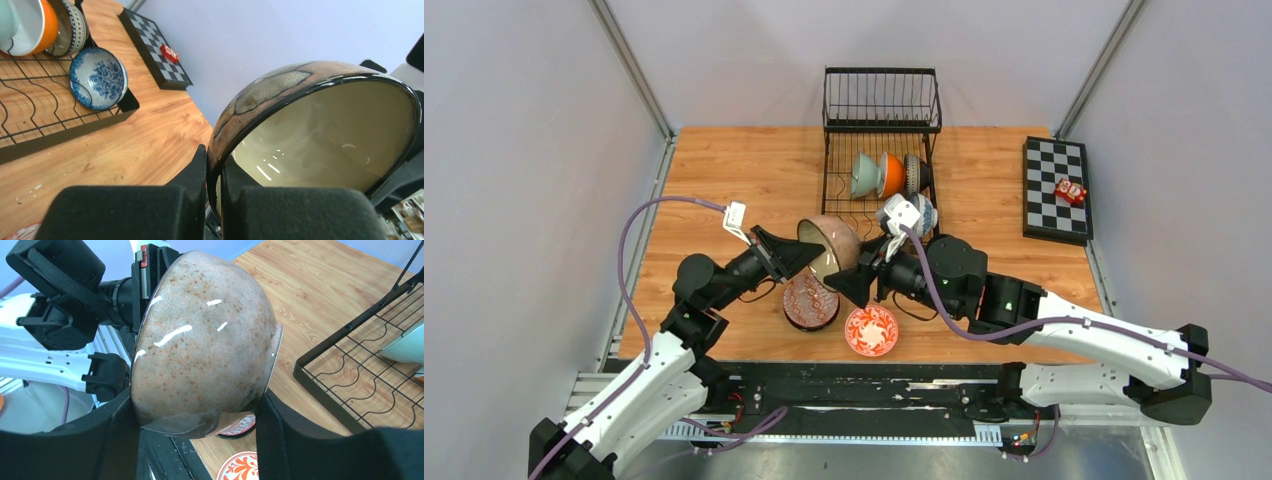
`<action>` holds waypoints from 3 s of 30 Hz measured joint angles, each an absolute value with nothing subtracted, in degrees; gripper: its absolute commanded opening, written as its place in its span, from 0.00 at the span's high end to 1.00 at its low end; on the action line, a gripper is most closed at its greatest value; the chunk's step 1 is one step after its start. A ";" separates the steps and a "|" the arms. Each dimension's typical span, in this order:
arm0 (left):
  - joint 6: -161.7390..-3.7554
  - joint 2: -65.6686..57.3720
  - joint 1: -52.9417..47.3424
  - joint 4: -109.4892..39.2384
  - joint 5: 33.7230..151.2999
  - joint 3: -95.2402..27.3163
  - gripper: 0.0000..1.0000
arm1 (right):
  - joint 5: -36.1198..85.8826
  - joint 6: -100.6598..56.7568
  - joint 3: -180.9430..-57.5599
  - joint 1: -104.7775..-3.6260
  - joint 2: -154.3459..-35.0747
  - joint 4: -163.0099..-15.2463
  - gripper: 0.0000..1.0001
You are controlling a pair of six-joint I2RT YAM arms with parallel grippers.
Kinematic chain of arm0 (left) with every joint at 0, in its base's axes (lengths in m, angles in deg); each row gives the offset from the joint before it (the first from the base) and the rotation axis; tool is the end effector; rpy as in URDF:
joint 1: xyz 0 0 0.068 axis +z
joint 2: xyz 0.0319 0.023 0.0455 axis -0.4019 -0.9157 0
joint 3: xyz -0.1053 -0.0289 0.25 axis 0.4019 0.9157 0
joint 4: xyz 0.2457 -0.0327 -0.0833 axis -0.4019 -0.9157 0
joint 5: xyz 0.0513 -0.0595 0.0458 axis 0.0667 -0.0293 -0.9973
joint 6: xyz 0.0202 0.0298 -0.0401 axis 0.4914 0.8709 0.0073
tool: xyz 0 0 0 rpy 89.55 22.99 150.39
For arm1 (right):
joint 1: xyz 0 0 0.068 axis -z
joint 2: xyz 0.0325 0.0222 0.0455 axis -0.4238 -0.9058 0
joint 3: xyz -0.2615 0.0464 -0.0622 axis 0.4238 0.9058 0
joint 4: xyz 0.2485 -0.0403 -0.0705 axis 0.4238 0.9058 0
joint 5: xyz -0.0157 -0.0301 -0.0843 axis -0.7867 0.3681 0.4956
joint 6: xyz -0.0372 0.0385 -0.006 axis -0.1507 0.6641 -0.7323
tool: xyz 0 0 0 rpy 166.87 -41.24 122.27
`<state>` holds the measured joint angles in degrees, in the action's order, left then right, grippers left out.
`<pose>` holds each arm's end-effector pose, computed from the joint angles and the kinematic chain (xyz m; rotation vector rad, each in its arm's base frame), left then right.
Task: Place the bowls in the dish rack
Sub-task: Place the bowl in the dish rack.
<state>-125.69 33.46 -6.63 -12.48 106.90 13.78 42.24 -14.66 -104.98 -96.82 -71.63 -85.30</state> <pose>0.1385 -0.0968 0.2982 0.0450 1.5622 -1.4754 0.0778 0.2167 0.4096 -0.6877 1.5409 1.0196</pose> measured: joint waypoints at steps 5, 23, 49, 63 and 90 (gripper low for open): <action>-125.67 33.11 -6.41 -11.45 106.45 13.78 1.00 | 43.18 -14.59 -105.11 -96.69 -71.76 -85.80 0.98; -126.41 32.36 -6.43 -11.82 106.47 13.41 0.65 | 43.68 -14.46 -105.11 -96.89 -71.76 -84.69 0.98; -124.25 33.81 -6.45 -23.97 104.63 13.24 0.38 | 48.82 -13.61 -107.89 -97.10 -75.85 -80.45 0.98; -118.41 33.35 -6.47 -37.68 96.46 5.41 0.31 | 53.89 -16.60 -109.79 -95.49 -79.58 -78.43 0.98; -100.60 41.57 -6.47 -64.08 87.21 -7.66 0.29 | 56.86 -19.95 -110.05 -74.46 -93.11 -80.10 0.98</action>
<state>-100.60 41.57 -6.47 -64.08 87.21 -7.66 56.86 -19.95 -110.05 -74.46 -93.11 -80.10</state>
